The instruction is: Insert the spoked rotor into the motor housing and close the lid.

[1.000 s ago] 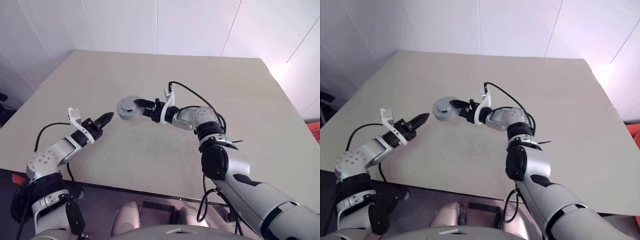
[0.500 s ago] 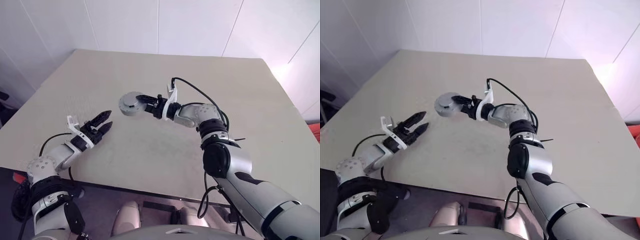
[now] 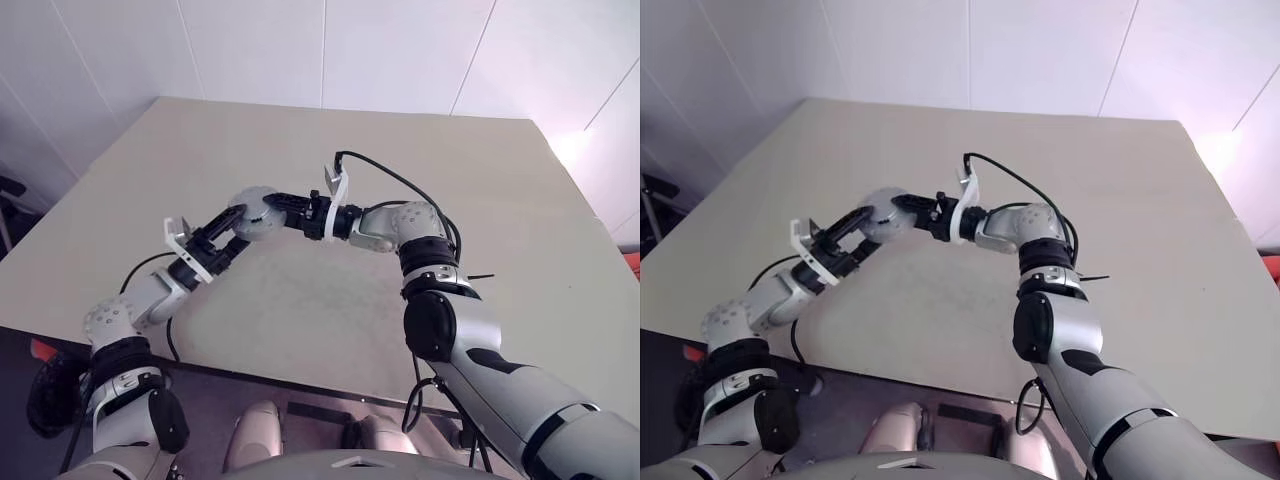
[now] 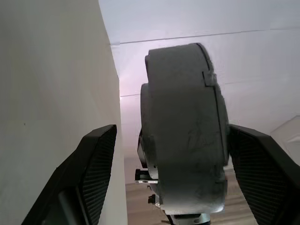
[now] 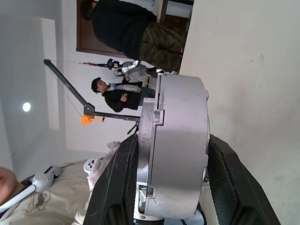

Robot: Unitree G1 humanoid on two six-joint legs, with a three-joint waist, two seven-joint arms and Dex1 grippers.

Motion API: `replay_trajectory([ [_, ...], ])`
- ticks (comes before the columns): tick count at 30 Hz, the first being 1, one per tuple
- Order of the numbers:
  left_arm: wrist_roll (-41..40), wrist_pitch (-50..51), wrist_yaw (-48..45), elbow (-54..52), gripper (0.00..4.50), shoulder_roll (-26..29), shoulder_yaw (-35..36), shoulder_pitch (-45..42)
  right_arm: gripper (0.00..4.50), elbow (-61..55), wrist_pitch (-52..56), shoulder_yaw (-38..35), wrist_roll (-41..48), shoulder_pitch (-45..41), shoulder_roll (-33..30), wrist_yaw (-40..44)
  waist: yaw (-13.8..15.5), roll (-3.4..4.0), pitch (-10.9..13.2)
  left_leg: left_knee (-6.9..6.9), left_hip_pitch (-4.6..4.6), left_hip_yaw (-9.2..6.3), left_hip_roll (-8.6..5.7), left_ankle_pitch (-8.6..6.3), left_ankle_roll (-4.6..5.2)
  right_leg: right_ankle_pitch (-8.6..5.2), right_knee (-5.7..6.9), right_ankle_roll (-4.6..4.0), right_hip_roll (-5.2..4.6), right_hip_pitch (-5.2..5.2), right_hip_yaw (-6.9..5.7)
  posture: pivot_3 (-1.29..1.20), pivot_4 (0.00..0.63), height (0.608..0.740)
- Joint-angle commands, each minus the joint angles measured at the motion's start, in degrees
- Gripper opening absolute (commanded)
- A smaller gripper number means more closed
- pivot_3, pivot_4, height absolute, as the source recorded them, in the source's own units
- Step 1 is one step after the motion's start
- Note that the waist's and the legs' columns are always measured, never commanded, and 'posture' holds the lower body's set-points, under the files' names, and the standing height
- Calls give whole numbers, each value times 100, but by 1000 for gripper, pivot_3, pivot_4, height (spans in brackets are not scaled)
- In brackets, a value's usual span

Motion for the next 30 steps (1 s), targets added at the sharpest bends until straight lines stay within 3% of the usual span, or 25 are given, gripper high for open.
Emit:
replay_trajectory([
  [1, -272, 7, 56, -109, 3871, -8, -51, -152, 2080, -373, 52, -28, 320, -113, 56, 158, 0, 0, 0, 0, 0, 0, 1, 0, 0, 0, 0, 0, 0, 0, 0, 0, 0, 740],
  [14, -602, -304, 151, -166, 3871, 24, -25, -82, 2080, -503, 21, 103, 270, -20, 68, 142, 6, 0, 0, 0, 0, 0, 0, 1, -2, 1, 0, 2, 0, 0, 0, 0, 0, 740],
  [17, -603, -372, 154, -162, 3263, 29, -49, -74, 2080, -486, 5, 121, 265, -26, 62, 145, 6, 0, 0, 0, 0, -1, 0, 1, -2, 1, 0, 2, 0, 0, 0, 0, 0, 740],
  [21, -616, -418, 136, -161, 2091, 29, -97, -68, 2080, -467, -12, 140, 250, -35, 52, 155, 9, 0, 0, 0, -1, -1, -1, 1, -2, 1, 0, 3, 0, 0, 0, 0, 0, 740],
  [30, -600, -489, 110, -132, 2092, 37, -139, -75, 2080, -519, -365, 353, 20, 49, 29, 171, 9, 0, 0, 1, 0, -1, 0, 1, -2, 2, 0, 3, 1, 0, 0, 0, 0, 740],
])
